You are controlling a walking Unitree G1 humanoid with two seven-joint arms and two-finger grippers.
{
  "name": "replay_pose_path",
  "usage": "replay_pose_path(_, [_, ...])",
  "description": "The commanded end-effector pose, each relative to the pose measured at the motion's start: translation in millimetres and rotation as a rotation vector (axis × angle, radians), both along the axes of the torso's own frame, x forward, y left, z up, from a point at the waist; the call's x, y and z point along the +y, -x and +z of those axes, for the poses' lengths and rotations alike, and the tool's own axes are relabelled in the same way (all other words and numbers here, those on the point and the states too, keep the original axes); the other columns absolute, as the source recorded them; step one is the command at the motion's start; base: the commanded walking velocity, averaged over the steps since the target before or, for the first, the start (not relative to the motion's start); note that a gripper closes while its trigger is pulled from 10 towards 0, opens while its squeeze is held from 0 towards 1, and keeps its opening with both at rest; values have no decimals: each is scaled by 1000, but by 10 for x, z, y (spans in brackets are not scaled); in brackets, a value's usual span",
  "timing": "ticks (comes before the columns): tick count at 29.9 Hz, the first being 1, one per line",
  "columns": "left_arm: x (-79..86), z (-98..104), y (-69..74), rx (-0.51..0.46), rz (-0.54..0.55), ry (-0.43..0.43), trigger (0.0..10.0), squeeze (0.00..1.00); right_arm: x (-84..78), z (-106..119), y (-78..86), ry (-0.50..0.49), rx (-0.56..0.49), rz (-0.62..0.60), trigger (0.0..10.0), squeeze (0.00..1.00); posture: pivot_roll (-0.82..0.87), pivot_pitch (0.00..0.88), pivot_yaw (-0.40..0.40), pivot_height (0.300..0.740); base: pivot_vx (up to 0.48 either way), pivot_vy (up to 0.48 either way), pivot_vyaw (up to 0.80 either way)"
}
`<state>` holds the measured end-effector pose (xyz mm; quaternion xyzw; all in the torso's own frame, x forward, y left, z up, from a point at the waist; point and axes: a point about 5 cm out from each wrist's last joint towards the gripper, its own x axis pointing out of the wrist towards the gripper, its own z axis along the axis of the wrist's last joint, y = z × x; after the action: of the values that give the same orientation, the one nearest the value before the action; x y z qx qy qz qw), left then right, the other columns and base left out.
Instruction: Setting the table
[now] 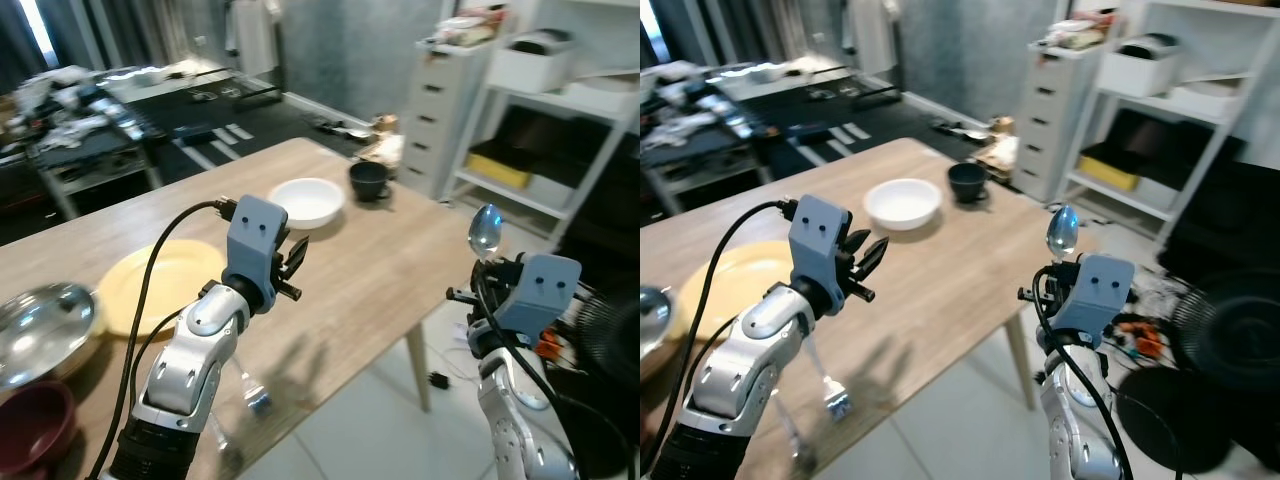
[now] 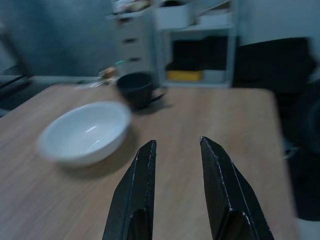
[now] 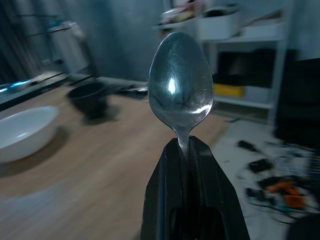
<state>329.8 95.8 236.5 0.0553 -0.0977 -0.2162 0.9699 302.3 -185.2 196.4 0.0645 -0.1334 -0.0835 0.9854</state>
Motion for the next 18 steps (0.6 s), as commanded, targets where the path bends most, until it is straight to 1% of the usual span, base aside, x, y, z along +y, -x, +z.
replay_pose_path(1, [11,-51,6,19,2,-12,10000,0,-4,-52,6,-3,24,-5,10000,0,30,60,115,740,0,0,-800])
replay_pose_path(18, [6,-56,10,21,-6,-13,10000,0,-14,-79,15,-6,36,-13,10000,0,28,67,119,740,0,0,-800])
